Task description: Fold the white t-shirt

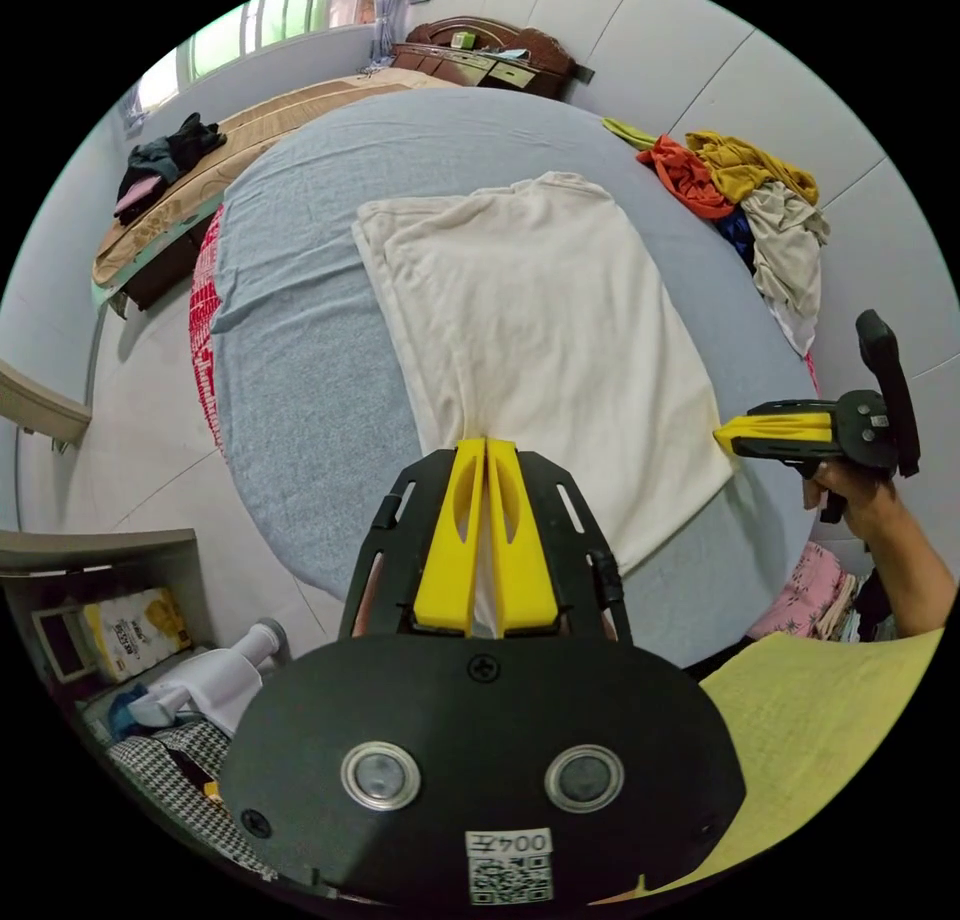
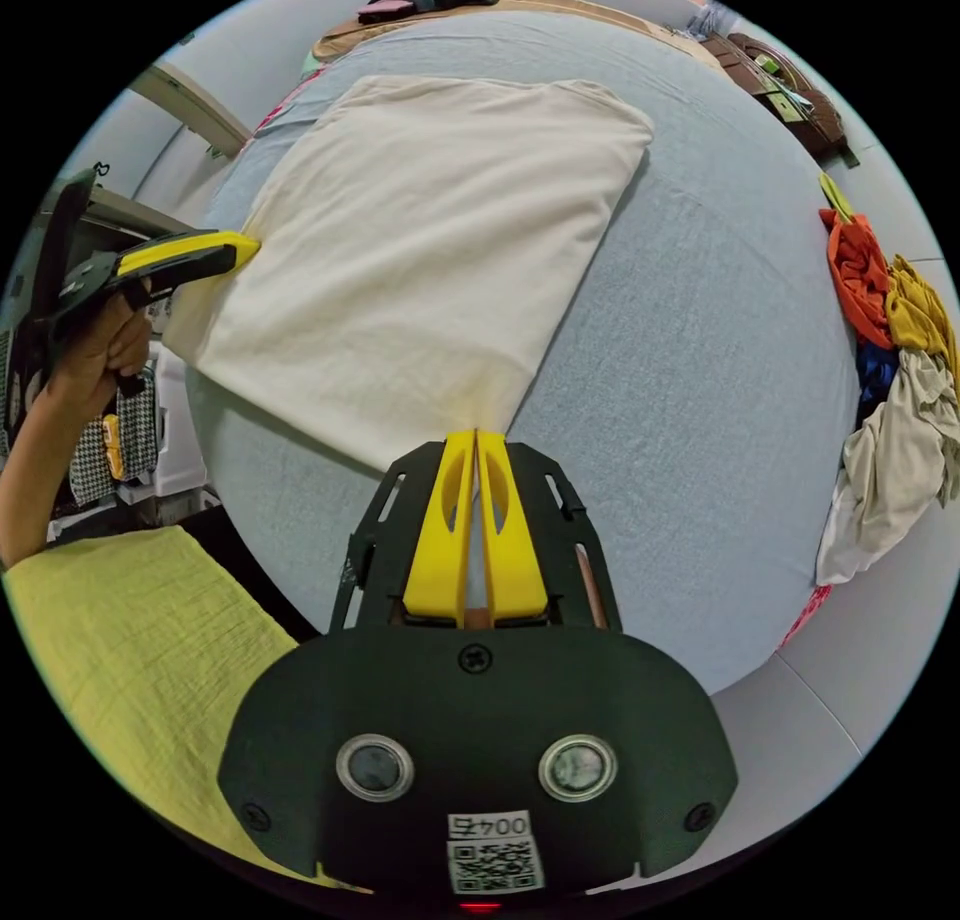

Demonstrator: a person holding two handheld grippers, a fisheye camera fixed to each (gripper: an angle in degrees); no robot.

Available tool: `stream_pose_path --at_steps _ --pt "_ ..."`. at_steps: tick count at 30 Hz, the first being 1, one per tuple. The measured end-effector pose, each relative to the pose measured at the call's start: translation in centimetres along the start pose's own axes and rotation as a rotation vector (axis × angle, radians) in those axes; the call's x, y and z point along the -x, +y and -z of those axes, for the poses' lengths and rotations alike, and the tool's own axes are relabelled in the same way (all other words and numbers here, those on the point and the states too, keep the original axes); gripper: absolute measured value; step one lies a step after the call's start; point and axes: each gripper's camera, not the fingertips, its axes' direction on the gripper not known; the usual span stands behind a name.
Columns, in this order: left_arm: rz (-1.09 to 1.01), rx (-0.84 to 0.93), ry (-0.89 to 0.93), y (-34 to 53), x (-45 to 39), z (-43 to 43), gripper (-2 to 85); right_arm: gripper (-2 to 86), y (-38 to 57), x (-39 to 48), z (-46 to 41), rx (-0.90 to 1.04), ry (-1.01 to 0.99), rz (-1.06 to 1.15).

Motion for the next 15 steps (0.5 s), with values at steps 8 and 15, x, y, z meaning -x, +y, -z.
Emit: stream_pose_path --at_steps 8,15 --pt "-0.023 -0.017 0.019 1.6 -0.1 -0.2 0.2 2.7 7.5 -0.1 0.1 -0.171 -0.027 0.038" --pt "-0.029 -0.002 0.04 2.6 0.2 -0.3 0.2 7.2 13.9 3.2 -2.0 -0.25 0.22 0.17"
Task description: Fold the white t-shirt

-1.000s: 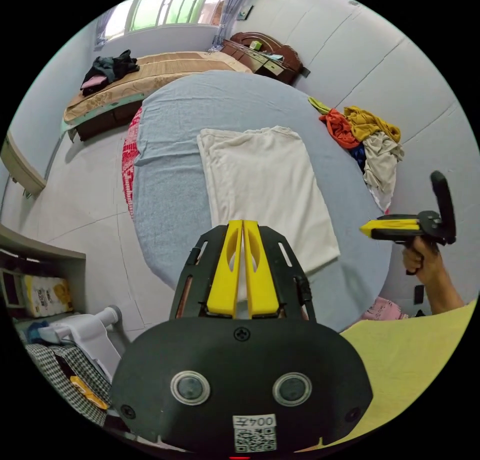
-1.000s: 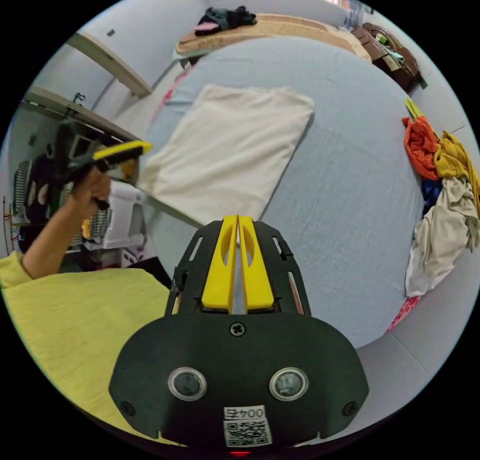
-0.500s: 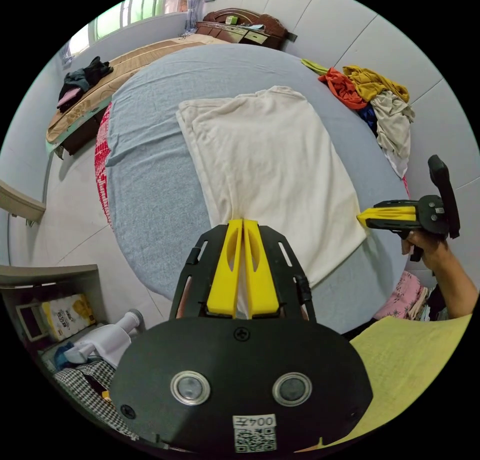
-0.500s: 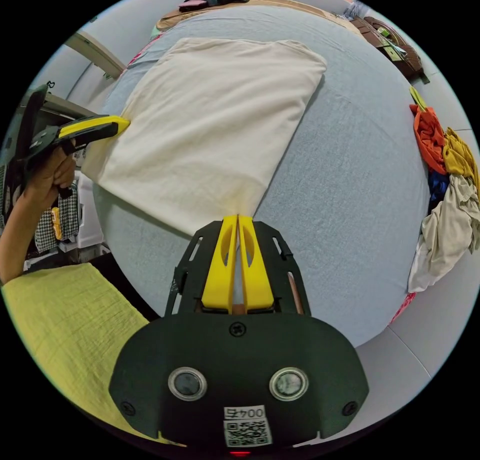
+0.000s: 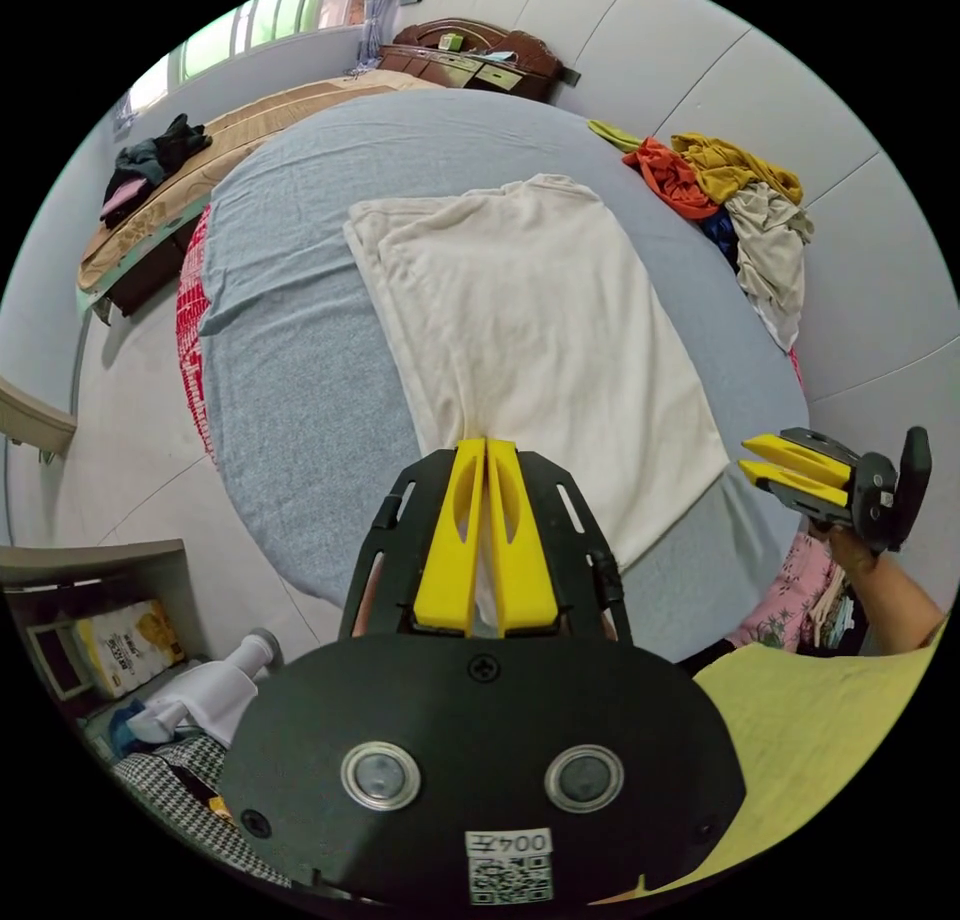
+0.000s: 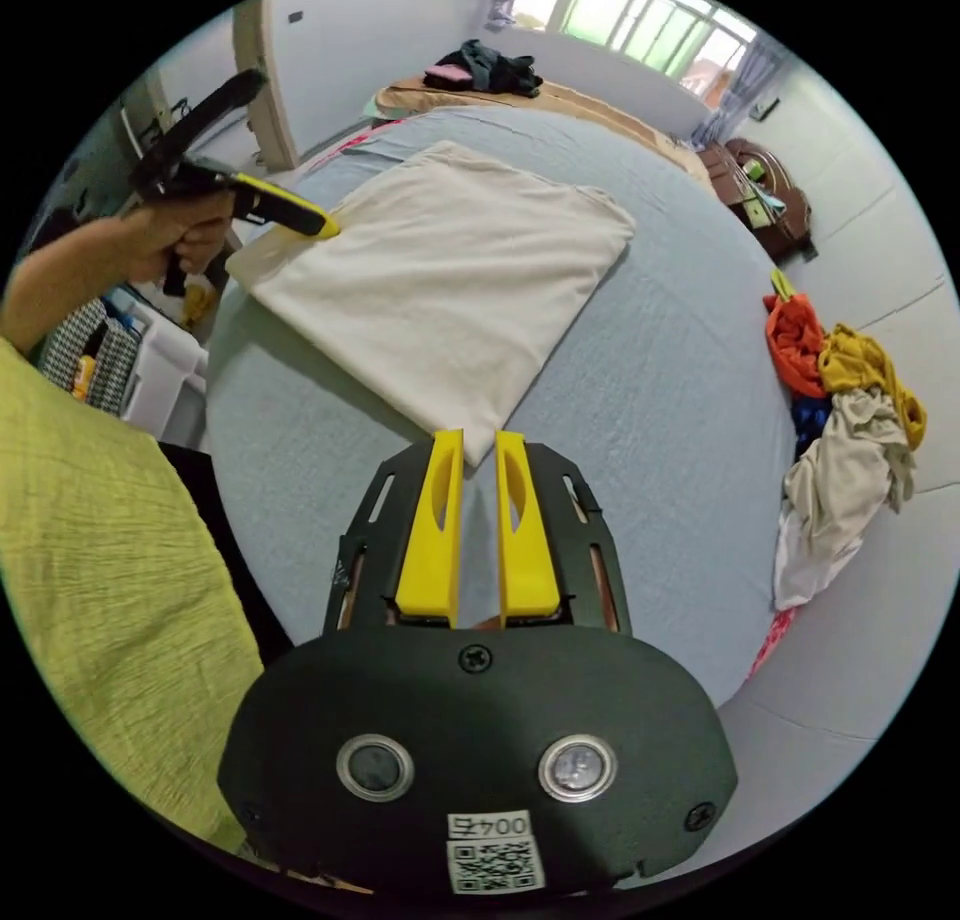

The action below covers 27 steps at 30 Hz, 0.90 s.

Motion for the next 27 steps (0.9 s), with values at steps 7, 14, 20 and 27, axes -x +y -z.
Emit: stream_pose_path --at_steps 7,14,20,27 --pt "-0.003 0.001 0.003 1.5 0.3 -0.1 0.2 7.6 2.9 -0.3 -0.8 0.031 0.012 0.124" --pt "0.055 -0.01 0.065 3.5 1.9 -0.2 0.4 3.6 6.4 -2.3 -1.6 0.024 0.025 0.156" --pt "0.078 -0.03 0.075 5.4 2.8 -0.2 0.7 0.0 10.0 -6.5 -0.9 -0.011 -0.058 0.073" --pt "0.167 -0.103 0.144 8.6 5.7 1.8 0.2 5.4 12.3 -17.6 4.0 -0.065 -0.503 -0.259"
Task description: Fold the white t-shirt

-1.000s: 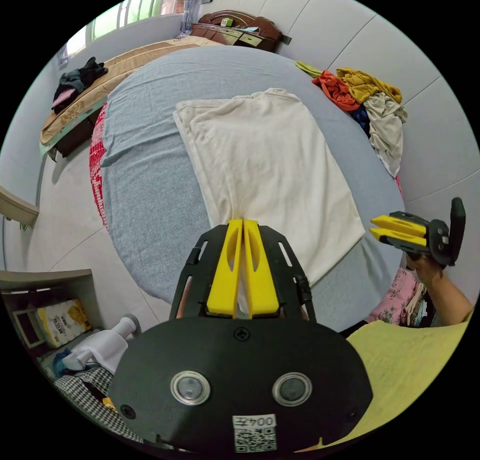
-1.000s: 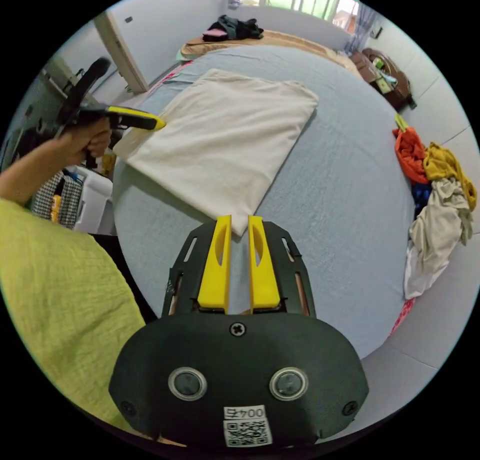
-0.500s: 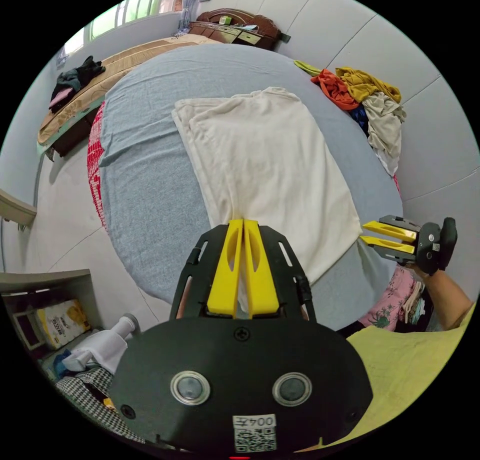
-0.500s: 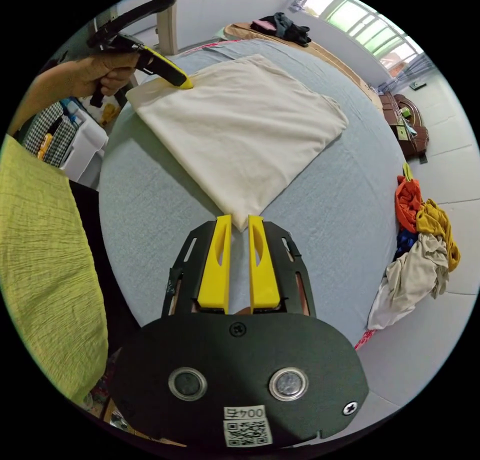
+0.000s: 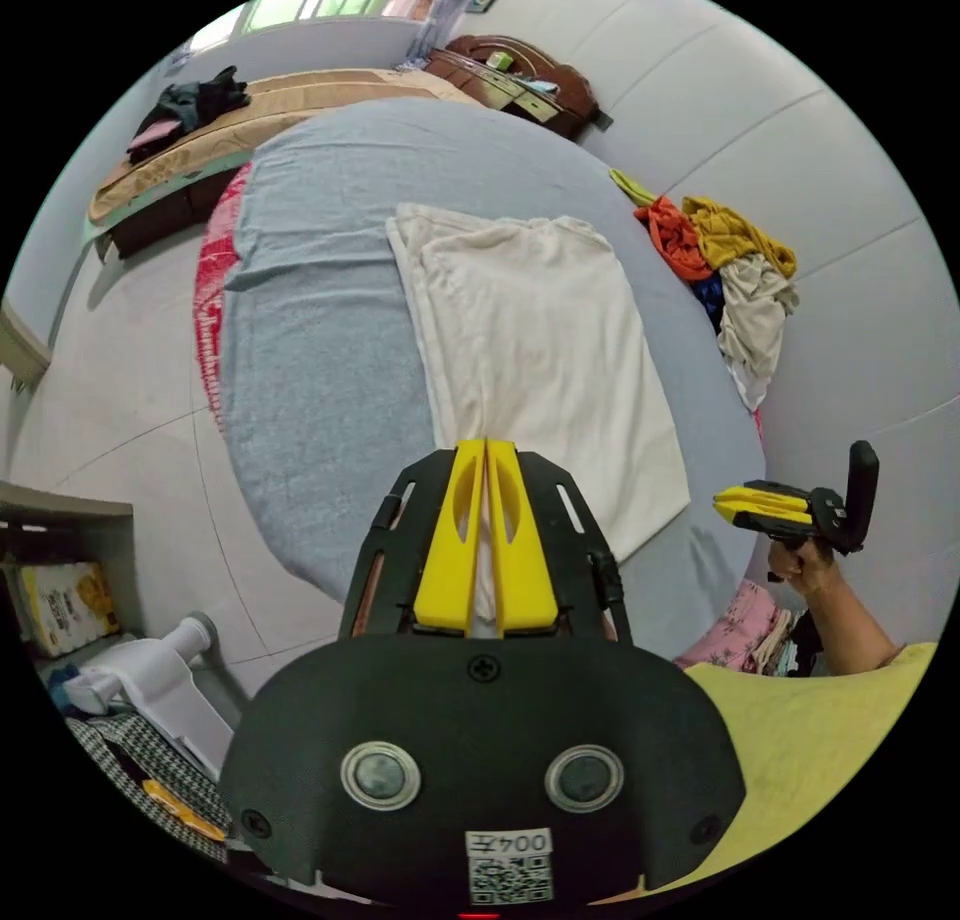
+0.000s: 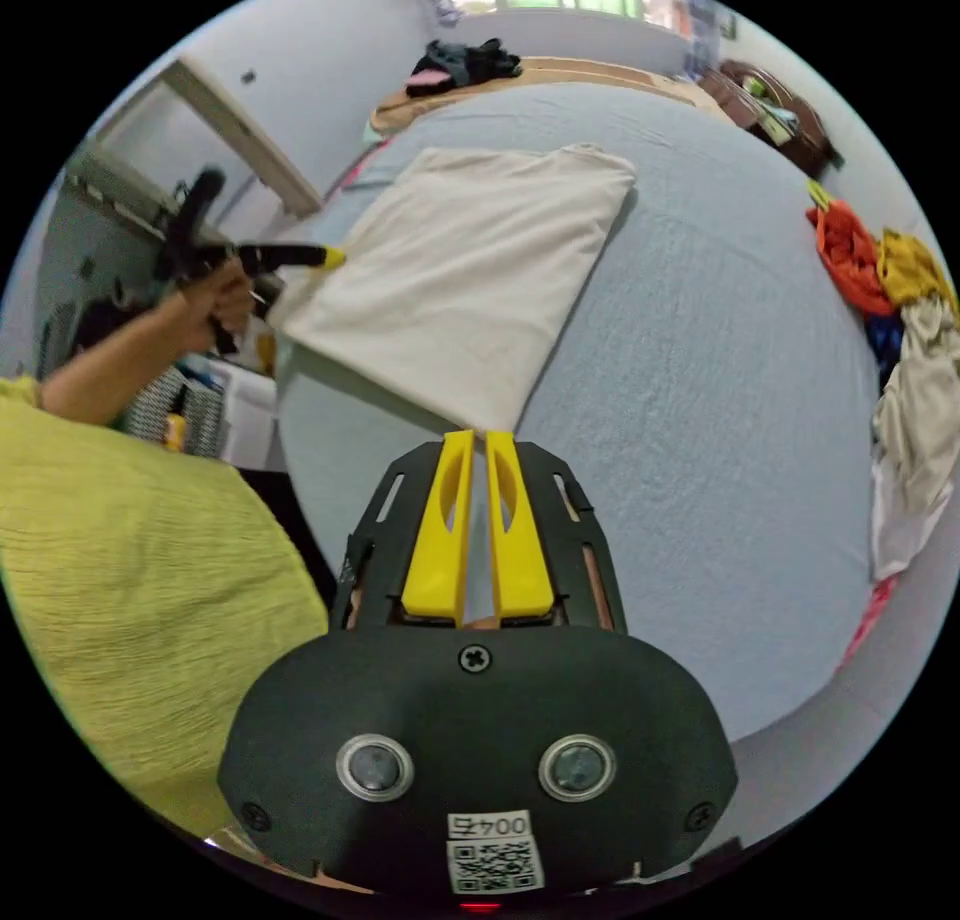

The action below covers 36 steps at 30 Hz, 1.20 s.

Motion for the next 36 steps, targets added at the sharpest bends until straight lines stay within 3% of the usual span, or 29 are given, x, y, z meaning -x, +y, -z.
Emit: stream_pose_path --at_steps 4,7,10,16,22,27,33,36 --pt "-0.037 -0.063 0.054 3.1 1.8 3.3 0.2 6.7 -0.6 -4.6 2.2 -0.101 -0.181 -0.192" --pt "-0.117 -0.064 0.107 5.9 1.0 4.3 0.1 6.4 -0.5 -6.9 1.7 -0.089 -0.193 -0.291" --pt "-0.209 -0.042 0.065 8.4 0.0 3.6 0.1 6.7 -0.2 -8.2 1.4 -0.046 -0.181 -0.303" --pt "-0.152 0.03 0.066 10.7 3.8 0.2 0.2 6.8 0.1 -9.8 1.8 0.049 0.0 -0.247" --pt "-0.066 0.018 0.117 12.3 6.9 1.4 0.2 7.3 0.4 -12.6 4.5 0.058 -0.024 -0.256" --pt "-0.092 -0.105 0.136 11.6 7.6 4.5 0.1 8.4 0.5 -13.7 6.7 0.064 0.029 -0.24" --pt "-0.086 0.008 0.074 9.6 10.2 0.5 0.2 7.9 1.2 -17.0 9.8 0.047 0.015 -0.273" --pt "-0.056 0.016 0.136 9.9 12.6 0.5 0.2 8.0 1.4 -19.1 11.7 0.048 -0.03 -0.288"
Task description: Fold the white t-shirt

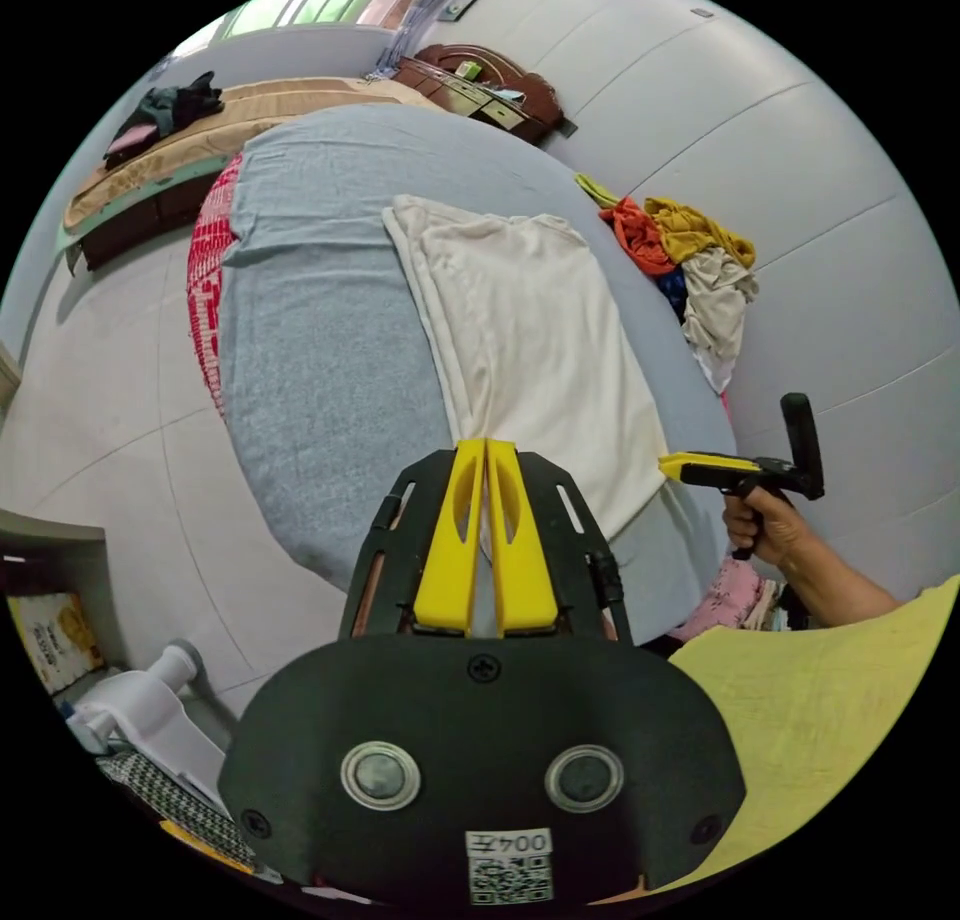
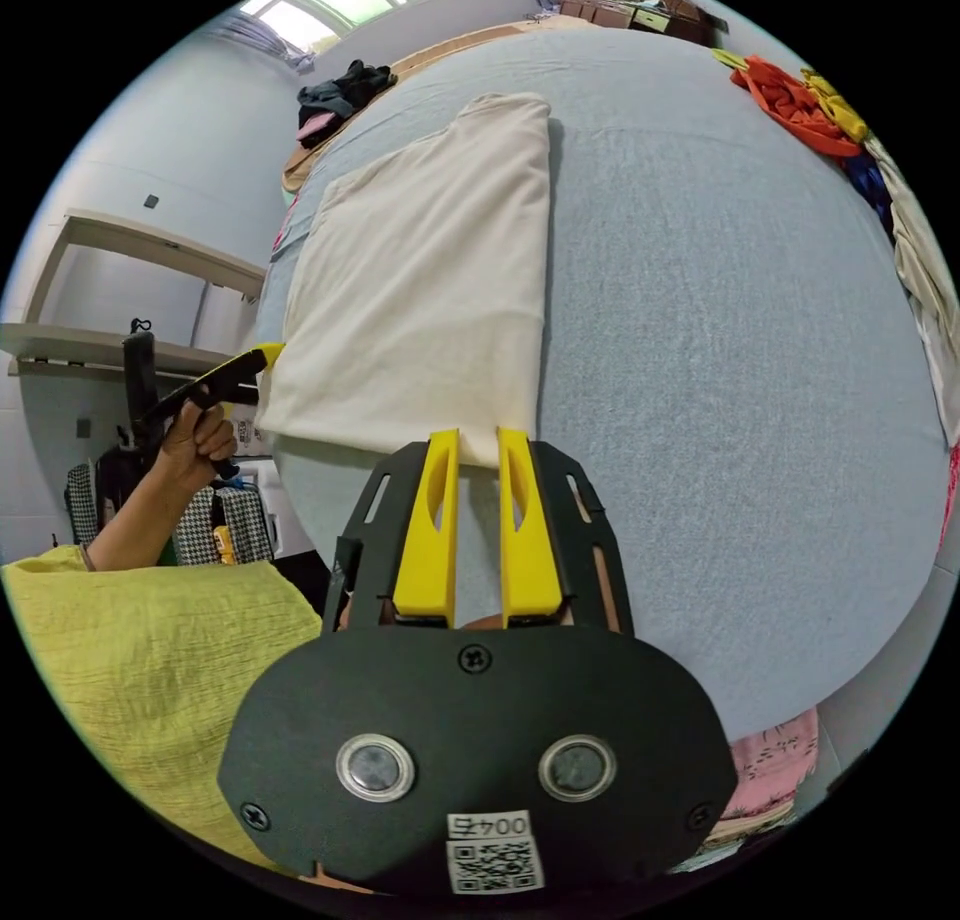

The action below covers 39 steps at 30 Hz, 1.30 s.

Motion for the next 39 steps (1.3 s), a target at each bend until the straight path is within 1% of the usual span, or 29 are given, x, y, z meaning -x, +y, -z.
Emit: stream_pose_path --at_steps 1,3,5,6,8,10,13,17,21,24,26,29,31,34,37,39 --pt "0.0 -0.003 -0.024 0.2 0.4 0.7 0.2 8.9 -0.1 -0.7 1.0 0.011 -0.026 -0.005" --pt "0.003 -0.019 0.003 0.6 1.0 2.0 0.3 10.7 0.2 -1.9 2.8 -0.003 -0.034 -0.023" --pt "0.057 -0.024 0.161 1.5 2.3 3.5 0.5 11.7 0.9 -3.8 4.6 -0.034 -0.08 -0.06" --pt "0.072 -0.027 0.203 1.8 2.6 3.8 0.6 12.0 1.5 -5.7 5.8 -0.063 -0.145 -0.105" --pt "0.129 -0.012 0.39 3.2 3.9 4.0 1.1 12.2 2.5 -8.9 7.2 -0.108 -0.267 -0.177" --pt "0.149 0.026 0.48 4.4 4.5 3.4 1.9 12.3 3.5 -13.1 8.5 -0.148 -0.426 -0.255" --pt "0.181 0.085 0.571 6.3 5.1 1.9 5.0 12.7 3.8 -16.9 10.0 -0.159 -0.492 -0.295" --pt "0.324 0.086 0.684 8.6 6.5 0.1 11.6 13.3 2.7 -19.7 11.4 -0.13 -0.501 -0.259" --pt "0.412 0.064 0.734 10.0 7.1 -0.8 15.0 13.4 0.9 -22.1 11.9 -0.075 -0.531 -0.192" --pt "0.466 0.065 0.735 11.0 7.0 -1.6 17.1 12.7 0.0 -23.8 12.1 -0.063 -0.606 -0.164" --pt "0.553 0.037 0.771 12.1 7.0 -2.5 18.4 12.3 -0.6 -24.7 12.0 -0.051 -0.647 -0.149" --pt "0.657 -0.009 0.793 13.3 7.3 -3.7 20.3 10.4 -2.0 -25.5 11.6 -0.024 -0.691 -0.134" --pt "0.698 -0.033 0.8 13.9 7.3 -4.2 21.6 6.6 -3.0 -25.2 12.1 0.002 -0.683 -0.105" --pt "0.74 -0.067 0.798 14.7 7.1 -4.5 22.9 4.5 -3.8 -24.4 14.7 -0.048 -0.77 -0.094" --pt "0.787 -0.146 0.789 15.5 7.2 -4.1 24.0 4.1 -4.8 -23.2 17.2 -0.049 -0.736 -0.064" --pt "0.822 -0.205 0.818 15.9 7.2 -4.0 24.2 4.1 -5.3 -22.7 18.2 -0.05 -0.703 -0.048"
